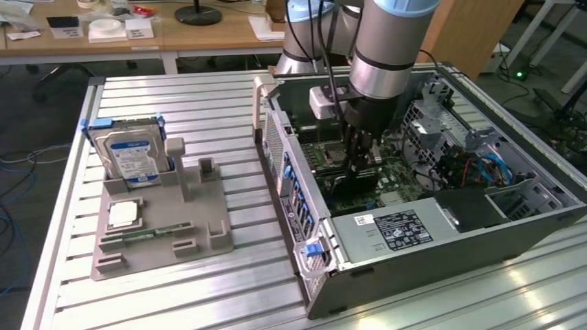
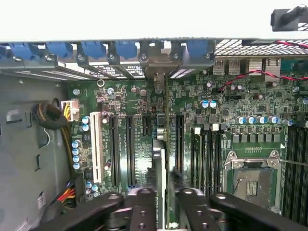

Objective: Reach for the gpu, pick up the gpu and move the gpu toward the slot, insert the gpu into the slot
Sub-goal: 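Insert the gpu into the slot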

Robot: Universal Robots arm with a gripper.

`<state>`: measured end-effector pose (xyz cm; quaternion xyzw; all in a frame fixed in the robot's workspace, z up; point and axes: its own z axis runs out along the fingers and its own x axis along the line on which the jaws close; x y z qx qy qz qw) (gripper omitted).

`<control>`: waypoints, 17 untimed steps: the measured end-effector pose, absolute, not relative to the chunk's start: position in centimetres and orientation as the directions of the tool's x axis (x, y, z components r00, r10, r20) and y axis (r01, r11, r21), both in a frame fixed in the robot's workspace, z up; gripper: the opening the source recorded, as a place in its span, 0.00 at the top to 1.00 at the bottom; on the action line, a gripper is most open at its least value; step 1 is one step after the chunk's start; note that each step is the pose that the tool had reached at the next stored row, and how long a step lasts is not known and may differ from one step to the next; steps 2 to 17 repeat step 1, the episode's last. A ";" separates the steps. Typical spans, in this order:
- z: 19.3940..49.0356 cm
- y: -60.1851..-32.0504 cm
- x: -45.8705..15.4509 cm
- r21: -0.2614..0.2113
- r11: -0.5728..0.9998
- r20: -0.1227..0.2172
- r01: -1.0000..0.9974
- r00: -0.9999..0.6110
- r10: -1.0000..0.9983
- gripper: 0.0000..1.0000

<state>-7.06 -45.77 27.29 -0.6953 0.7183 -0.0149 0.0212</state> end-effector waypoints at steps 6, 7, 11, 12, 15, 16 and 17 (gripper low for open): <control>27.3 -45.8 -7.1 -0.051 0.033 -0.010 -0.998 -0.032 -0.999 0.73; 27.3 -45.8 -7.1 -0.051 0.033 -0.010 -0.998 -0.032 -0.999 0.73; 27.3 -45.8 -7.1 -0.051 0.033 -0.010 -0.998 -0.032 -0.999 0.73; 27.3 -45.8 -7.1 -0.051 0.033 -0.010 -0.998 -0.032 -0.999 0.73; 27.3 -45.8 -7.1 -0.051 0.033 -0.010 -0.998 -0.032 -0.999 0.73; 27.3 -45.8 -7.1 -0.051 0.033 -0.010 -0.998 -0.032 -0.999 0.73; 27.3 -45.8 -7.1 -0.051 0.033 -0.010 -0.998 -0.032 -0.999 0.73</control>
